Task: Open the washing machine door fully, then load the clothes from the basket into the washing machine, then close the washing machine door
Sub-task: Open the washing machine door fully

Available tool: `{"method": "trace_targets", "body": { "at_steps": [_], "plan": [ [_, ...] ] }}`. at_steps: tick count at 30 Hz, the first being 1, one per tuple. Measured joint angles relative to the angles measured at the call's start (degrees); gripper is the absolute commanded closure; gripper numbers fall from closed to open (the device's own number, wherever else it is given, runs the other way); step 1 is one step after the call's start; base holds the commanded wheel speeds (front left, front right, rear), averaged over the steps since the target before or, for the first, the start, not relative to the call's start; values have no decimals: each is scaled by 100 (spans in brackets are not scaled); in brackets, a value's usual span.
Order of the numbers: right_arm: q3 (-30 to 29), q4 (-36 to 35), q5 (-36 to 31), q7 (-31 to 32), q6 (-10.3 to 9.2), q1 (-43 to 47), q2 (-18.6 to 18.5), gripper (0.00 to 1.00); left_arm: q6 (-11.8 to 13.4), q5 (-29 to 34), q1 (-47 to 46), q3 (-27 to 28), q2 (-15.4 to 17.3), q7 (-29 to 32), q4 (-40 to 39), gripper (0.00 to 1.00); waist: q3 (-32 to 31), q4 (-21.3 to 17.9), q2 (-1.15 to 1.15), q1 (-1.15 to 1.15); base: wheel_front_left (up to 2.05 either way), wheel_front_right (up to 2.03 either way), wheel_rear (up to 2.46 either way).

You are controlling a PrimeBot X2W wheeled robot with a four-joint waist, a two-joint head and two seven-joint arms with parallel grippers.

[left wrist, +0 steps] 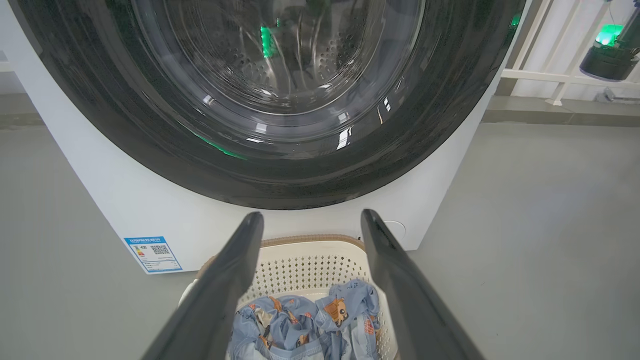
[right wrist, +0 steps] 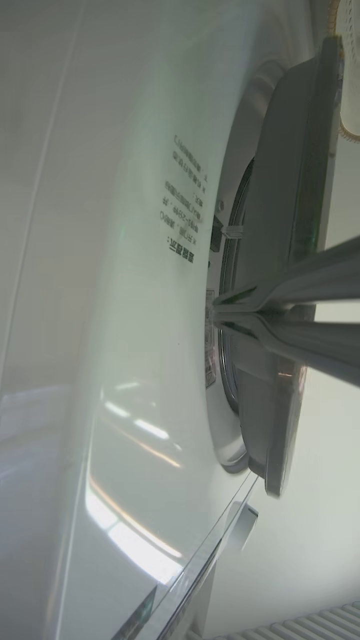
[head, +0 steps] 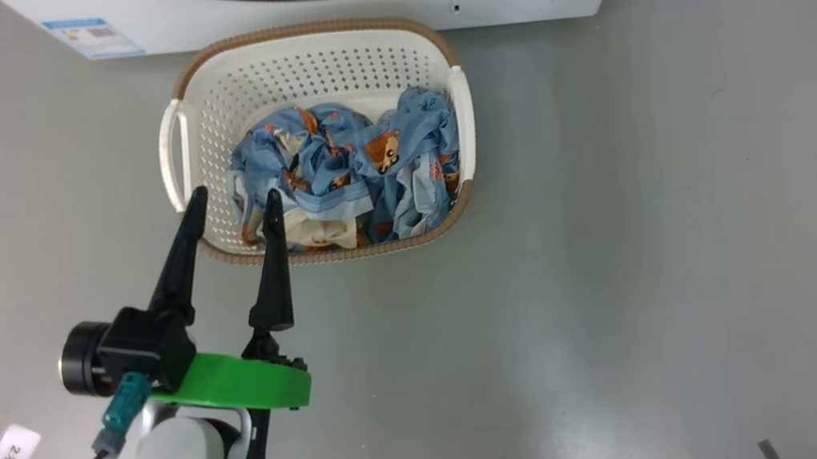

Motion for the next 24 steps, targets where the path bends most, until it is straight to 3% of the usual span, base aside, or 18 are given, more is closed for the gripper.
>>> {"method": "trace_targets", "body": {
  "at_steps": [12, 24],
  "plan": [
    [223, 771, -334, 257, 0, -871, -132, 100, 44, -154, -131, -82, -2, 0, -63, 0, 212, 232, 0, 0, 0, 0, 0],
    [460, 994, -583, 641, 0, -1022, -213, 100, 101, -187, -140, -119, -3, 0, -69, 0, 259, 278, 0, 0, 0, 0, 0]
  ]
}}
